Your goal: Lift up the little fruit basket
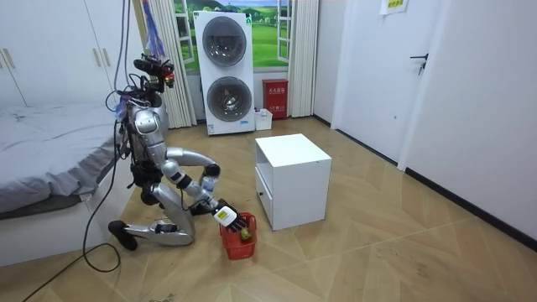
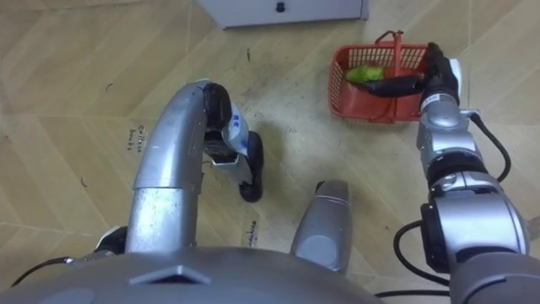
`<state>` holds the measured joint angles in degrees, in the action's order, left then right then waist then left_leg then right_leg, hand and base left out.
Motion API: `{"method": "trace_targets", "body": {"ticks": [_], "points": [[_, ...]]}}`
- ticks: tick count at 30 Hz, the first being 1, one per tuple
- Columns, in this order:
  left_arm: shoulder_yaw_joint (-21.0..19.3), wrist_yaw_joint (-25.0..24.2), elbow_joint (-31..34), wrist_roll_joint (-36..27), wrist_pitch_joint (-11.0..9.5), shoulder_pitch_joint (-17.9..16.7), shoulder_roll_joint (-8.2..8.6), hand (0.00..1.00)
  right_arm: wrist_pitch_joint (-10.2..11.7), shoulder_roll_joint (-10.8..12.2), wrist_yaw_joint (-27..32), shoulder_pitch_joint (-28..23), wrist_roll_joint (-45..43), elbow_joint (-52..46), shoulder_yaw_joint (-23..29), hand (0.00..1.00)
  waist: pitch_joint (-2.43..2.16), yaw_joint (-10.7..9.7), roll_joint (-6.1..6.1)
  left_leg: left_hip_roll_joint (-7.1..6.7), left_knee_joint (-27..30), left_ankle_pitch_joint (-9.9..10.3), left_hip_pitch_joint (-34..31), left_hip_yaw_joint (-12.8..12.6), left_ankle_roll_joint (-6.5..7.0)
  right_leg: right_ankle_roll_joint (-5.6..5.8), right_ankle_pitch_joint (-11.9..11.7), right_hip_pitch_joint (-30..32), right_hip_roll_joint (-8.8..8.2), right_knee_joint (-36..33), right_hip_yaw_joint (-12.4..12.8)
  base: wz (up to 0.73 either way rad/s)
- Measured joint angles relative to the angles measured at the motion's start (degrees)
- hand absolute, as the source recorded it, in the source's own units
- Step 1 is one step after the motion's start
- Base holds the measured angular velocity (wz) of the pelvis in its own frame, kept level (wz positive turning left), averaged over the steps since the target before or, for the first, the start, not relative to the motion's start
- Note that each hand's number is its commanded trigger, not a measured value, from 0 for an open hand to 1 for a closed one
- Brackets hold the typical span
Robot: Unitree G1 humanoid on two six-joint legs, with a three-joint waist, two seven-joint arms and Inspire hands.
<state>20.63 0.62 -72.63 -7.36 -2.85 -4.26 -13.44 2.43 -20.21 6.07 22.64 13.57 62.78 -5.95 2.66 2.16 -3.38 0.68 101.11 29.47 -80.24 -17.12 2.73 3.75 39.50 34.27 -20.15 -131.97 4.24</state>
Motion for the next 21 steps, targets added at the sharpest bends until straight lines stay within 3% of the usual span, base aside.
{"method": "trace_targets", "body": {"ticks": [12,20,21], "points": [[0.1,-1.8,-0.5,0.0,0.1,1.9,0.0,0.0,-0.2,-1.9,-4.6,0.0,4.2,4.5,-1.9,0.0,0.06,2.7,0.36,-0.63,0.0,0.0,-0.1,-0.2,0.1,0.04,0.0,-0.1,-0.67,0.1,-0.4,0.0],[0.0,-3.4,-0.6,0.1,0.5,2.1,-0.04,0.0,-0.2,-1.9,-7.7,0.1,4.2,6.1,-1.8,0.0,0.11,3.0,0.31,-0.69,0.0,-0.2,-0.4,-0.3,0.36,0.04,0.0,0.3,-0.81,0.0,-0.6,0.0],[0.1,-3.7,-0.6,0.1,0.5,2.1,-0.03,0.0,-0.2,-1.9,-8.2,0.1,4.4,6.1,-1.8,0.11,0.12,3.0,0.31,-0.57,0.0,-0.2,-0.5,-0.3,0.35,0.05,0.0,0.6,-0.73,-0.1,-0.5,0.0]]}}
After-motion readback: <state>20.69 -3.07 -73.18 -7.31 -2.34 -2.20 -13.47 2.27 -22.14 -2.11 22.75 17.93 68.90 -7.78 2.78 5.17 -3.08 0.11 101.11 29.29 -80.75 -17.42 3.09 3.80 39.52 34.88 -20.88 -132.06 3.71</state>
